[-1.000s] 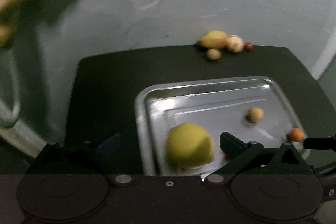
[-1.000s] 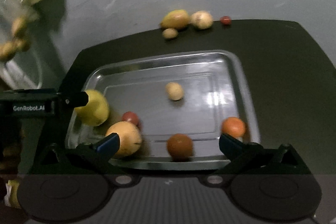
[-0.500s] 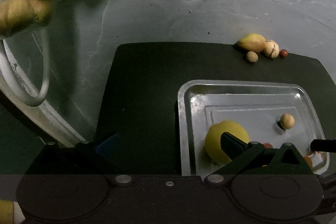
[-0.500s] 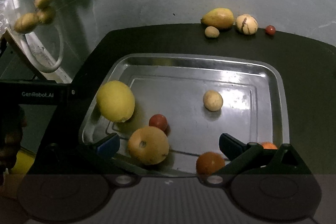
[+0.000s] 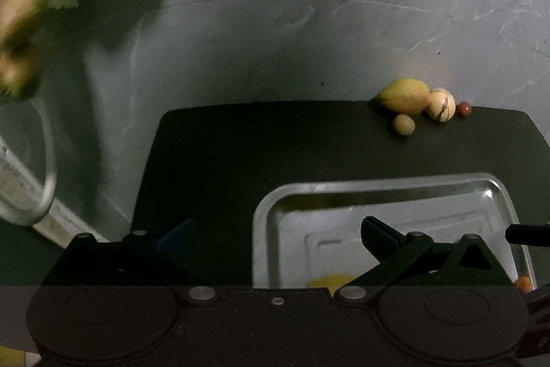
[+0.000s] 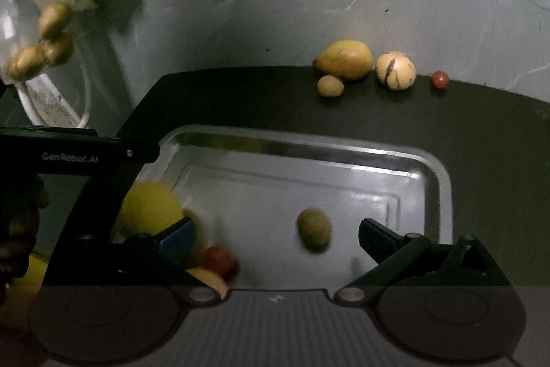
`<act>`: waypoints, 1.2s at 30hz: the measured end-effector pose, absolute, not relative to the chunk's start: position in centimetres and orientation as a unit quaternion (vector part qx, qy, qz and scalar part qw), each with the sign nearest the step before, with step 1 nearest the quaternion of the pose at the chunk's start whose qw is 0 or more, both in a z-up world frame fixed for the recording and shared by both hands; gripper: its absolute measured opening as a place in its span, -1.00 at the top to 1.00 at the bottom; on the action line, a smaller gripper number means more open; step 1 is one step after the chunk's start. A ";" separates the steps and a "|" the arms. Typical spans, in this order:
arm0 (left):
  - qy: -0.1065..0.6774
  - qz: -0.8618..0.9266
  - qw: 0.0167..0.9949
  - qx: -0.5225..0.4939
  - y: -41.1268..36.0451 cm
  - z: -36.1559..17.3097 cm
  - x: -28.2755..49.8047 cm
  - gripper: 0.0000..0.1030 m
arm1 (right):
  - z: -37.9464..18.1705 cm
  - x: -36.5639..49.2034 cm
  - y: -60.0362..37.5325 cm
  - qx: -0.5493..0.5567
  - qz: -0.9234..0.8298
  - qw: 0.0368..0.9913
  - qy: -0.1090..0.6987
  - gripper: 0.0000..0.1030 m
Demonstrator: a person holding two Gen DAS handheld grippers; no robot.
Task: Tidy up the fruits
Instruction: 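Move both tools back toward the remaining fruits by the wall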
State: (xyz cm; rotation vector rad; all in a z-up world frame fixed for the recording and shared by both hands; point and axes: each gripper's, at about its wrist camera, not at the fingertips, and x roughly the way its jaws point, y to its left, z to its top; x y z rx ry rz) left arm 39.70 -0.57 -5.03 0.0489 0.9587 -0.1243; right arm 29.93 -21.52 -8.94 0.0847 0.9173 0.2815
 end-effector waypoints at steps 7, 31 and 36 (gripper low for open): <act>0.461 -0.068 0.884 0.025 -3.5 -5.4 42.9 -0.99 | -9.0 32.2 -24.1 0.039 0.105 0.896 0.430 -1.00; 0.465 -0.136 0.873 0.058 -12.2 -8.5 49.8 -0.98 | -10.7 40.4 -33.4 0.036 -0.005 0.927 0.374 -0.78; 0.462 -0.151 0.871 0.063 -13.6 -9.0 50.6 -0.96 | -11.2 42.2 -33.8 0.032 -0.009 0.930 0.366 -0.62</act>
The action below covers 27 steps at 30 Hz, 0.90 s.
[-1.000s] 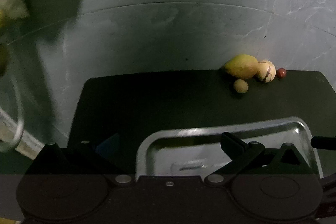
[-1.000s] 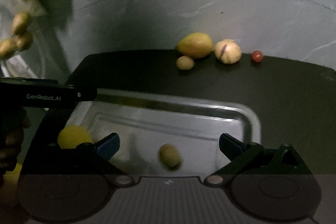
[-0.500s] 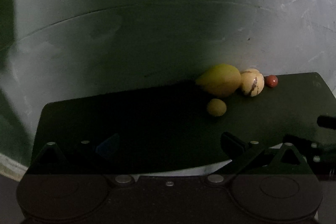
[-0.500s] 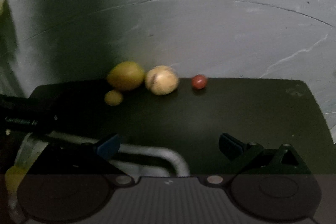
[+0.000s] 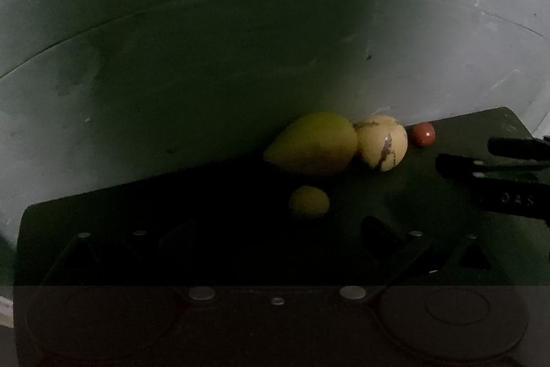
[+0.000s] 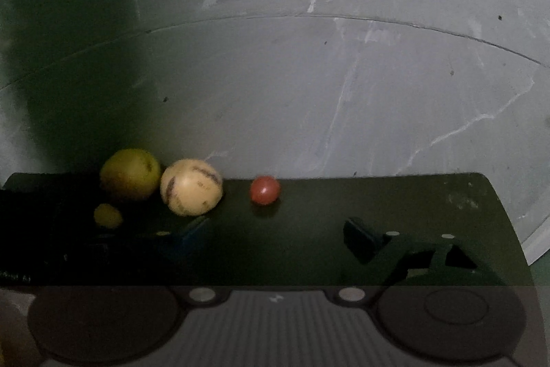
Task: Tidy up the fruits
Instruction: 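Move both tools back toward the remaining fruits by the wall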
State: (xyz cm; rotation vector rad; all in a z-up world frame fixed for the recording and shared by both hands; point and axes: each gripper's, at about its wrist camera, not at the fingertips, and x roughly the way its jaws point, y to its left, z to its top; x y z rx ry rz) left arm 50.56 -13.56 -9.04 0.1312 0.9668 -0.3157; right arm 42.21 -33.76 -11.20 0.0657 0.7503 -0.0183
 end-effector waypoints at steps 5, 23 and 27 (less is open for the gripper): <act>0.462 -0.163 0.869 0.062 -14.4 -9.4 51.0 -0.84 | -11.7 43.6 -34.0 0.031 -0.006 0.931 0.364 -0.44; 0.476 -0.184 0.858 0.058 -15.6 -10.4 51.4 -0.04 | -12.7 45.6 -32.9 0.051 0.015 0.930 0.363 0.12; 0.475 -0.183 0.859 0.057 -15.6 -10.4 51.4 0.02 | -13.0 46.2 -32.6 0.053 0.015 0.929 0.365 0.20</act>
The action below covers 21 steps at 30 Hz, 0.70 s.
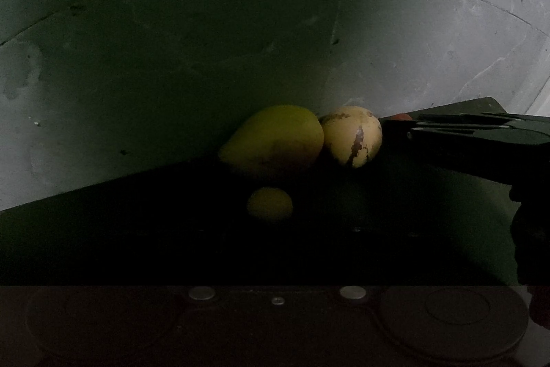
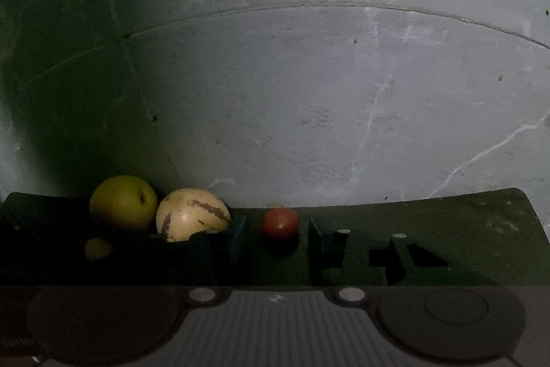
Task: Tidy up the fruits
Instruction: 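Move both tools back toward the remaining fruits by the wall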
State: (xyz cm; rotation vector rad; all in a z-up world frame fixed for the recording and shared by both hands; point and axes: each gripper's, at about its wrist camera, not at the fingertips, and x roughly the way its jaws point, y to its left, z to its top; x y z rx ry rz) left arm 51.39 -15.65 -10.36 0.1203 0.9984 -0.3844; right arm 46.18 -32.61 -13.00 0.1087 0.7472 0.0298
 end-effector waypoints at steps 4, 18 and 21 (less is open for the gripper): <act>0.474 -0.183 0.859 0.059 -15.7 -10.3 51.3 0.08 | -13.2 46.6 -32.6 0.057 0.014 0.928 0.368 0.29; 0.471 -0.179 0.861 0.064 -16.0 -10.4 51.6 0.39 | -13.0 44.9 -33.2 0.066 0.018 0.926 0.372 0.58; 0.471 -0.180 0.861 0.065 -15.9 -10.3 51.5 0.40 | -13.1 44.7 -33.3 0.067 0.018 0.925 0.373 0.60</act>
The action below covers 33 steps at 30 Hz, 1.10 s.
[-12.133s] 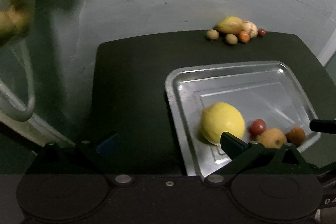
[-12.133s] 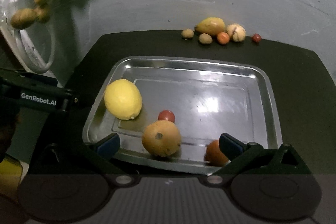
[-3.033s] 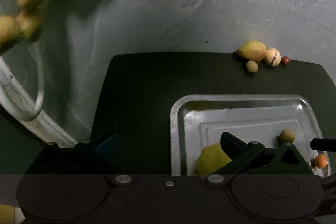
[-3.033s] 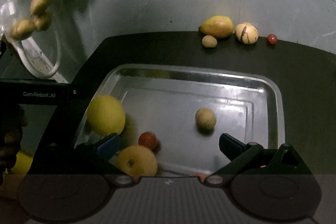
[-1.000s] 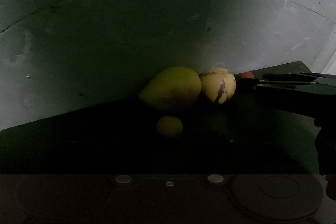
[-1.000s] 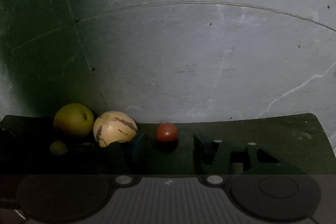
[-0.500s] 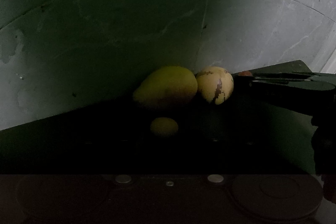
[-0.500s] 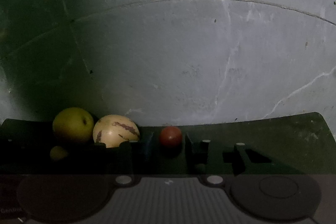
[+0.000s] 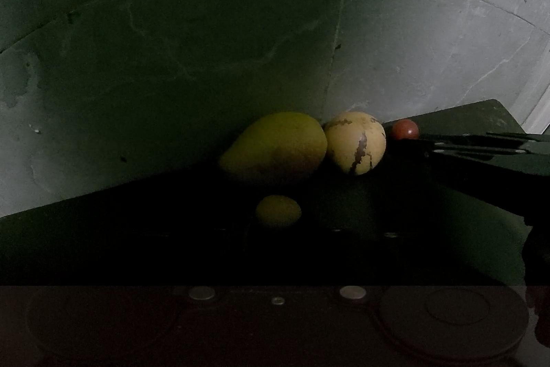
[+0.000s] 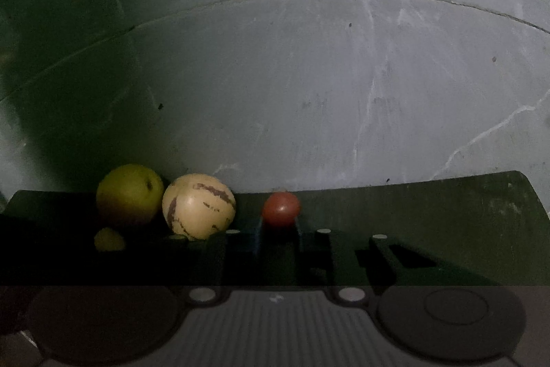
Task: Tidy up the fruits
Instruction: 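Move both tools back toward the remaining fruits by the wall, then grasp a red cherry tomato with the right tool while the left tool grasps a brown fruit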
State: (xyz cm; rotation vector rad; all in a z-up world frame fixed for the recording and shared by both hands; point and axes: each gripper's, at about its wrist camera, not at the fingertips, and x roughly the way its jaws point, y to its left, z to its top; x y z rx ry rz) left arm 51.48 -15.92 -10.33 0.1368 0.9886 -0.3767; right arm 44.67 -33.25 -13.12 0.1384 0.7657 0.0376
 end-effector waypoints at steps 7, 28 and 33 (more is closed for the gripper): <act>0.472 -0.178 0.861 0.066 -15.7 -10.1 51.3 0.40 | -13.1 45.3 -33.3 0.070 0.015 0.926 0.371 0.53; 0.477 -0.182 0.857 0.066 -16.0 -10.0 51.3 0.40 | -13.6 46.4 -33.1 0.069 0.020 0.927 0.367 0.53; 0.477 -0.186 0.857 0.064 -16.0 -9.8 51.1 0.40 | -12.9 44.9 -33.5 0.076 0.018 0.927 0.366 0.53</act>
